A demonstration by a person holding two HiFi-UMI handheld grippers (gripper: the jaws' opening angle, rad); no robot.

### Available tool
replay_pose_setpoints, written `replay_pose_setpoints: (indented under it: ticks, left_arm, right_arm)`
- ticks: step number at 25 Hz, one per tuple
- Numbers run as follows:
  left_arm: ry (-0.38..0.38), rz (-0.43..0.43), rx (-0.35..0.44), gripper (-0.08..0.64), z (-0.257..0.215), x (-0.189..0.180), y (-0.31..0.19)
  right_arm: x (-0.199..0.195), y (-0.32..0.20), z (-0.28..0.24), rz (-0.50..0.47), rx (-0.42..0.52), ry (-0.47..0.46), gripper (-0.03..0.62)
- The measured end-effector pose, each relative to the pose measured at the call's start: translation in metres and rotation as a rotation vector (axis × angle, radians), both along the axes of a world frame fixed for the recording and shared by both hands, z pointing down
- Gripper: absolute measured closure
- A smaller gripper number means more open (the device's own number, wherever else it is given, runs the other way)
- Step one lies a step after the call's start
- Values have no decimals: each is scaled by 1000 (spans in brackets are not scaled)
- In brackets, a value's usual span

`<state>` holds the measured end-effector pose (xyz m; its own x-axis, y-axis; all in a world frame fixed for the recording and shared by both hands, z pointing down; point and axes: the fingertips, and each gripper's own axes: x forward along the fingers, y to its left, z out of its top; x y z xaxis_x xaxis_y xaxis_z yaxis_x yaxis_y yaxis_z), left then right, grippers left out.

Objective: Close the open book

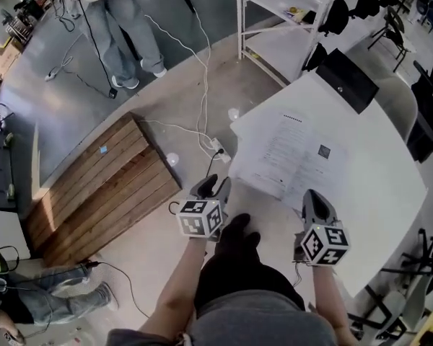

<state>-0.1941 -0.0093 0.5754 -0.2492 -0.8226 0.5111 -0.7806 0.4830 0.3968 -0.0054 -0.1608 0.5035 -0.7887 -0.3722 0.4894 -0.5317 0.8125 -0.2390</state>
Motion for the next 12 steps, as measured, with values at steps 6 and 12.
replay_pose_setpoints:
  ticks: [6,12]
  left_arm:
    - [63,8,0,419,20,1,-4]
    - [130,24,7,419,33,0,-14]
  right_arm:
    - [-9,2,3,-17,1,28,589]
    - [-11,1,8,-20,-4,43,589]
